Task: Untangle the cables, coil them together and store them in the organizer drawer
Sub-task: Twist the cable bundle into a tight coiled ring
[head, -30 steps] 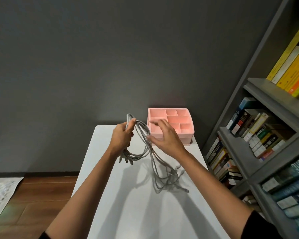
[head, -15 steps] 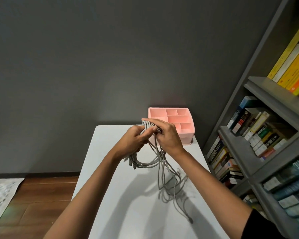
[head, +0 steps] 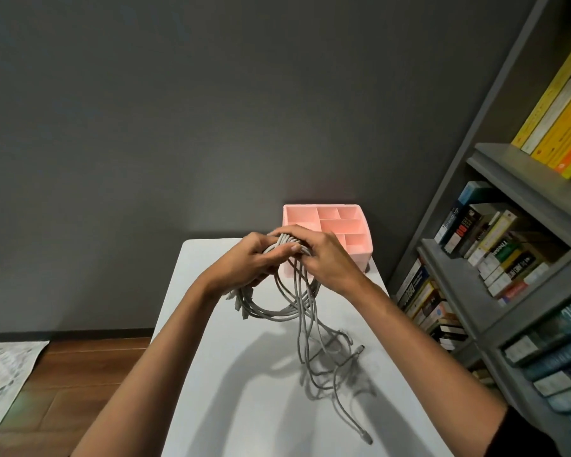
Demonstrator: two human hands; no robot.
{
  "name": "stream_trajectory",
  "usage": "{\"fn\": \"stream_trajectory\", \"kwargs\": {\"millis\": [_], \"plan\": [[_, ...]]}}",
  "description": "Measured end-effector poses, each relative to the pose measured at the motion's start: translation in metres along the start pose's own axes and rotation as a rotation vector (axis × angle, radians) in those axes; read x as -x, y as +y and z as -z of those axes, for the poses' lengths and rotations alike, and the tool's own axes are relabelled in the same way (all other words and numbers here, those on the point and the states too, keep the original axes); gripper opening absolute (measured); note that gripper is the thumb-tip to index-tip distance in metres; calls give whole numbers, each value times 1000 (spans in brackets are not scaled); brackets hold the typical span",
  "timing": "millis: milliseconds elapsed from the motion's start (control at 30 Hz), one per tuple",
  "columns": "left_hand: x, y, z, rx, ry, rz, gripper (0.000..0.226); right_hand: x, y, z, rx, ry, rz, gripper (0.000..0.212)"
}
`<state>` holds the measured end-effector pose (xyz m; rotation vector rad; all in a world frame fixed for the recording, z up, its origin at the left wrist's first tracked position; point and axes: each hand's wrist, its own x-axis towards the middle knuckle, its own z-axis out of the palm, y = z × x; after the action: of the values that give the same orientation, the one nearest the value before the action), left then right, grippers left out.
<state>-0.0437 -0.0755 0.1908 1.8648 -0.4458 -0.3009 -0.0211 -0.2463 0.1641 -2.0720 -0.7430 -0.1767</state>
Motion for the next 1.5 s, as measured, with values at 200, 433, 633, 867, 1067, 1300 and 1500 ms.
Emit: {"fn": "stream_trajectory", "kwargs": {"millis": [200, 433, 633, 867, 1067, 1300, 1500], "plan": [[2, 1, 6, -188, -5, -49, 45, -5, -5, 13, -283, -296, -185, 18], [2, 1, 0, -403, 71, -245, 42, -9, -9, 41, -517, -785, -388, 14], [3, -8, -13, -328, 120, -279, 43, -10, -6, 46, -562, -923, -403, 15], [4, 8, -16, -110, -160, 80, 78, -12, -8, 45, -566, -1046, -451, 13], [-1, 9, -23, -367, -155, -8, 36, -8, -4, 42, -539, -1076, -468, 15], [-2, -6, -28, -417, -35, -50, 35, 8, 10, 32, -613, -899, -420, 30], [-10, -14, -22, -482, 177, -57, 32, 34, 18, 6, -368, -259, -618, 57]]}}
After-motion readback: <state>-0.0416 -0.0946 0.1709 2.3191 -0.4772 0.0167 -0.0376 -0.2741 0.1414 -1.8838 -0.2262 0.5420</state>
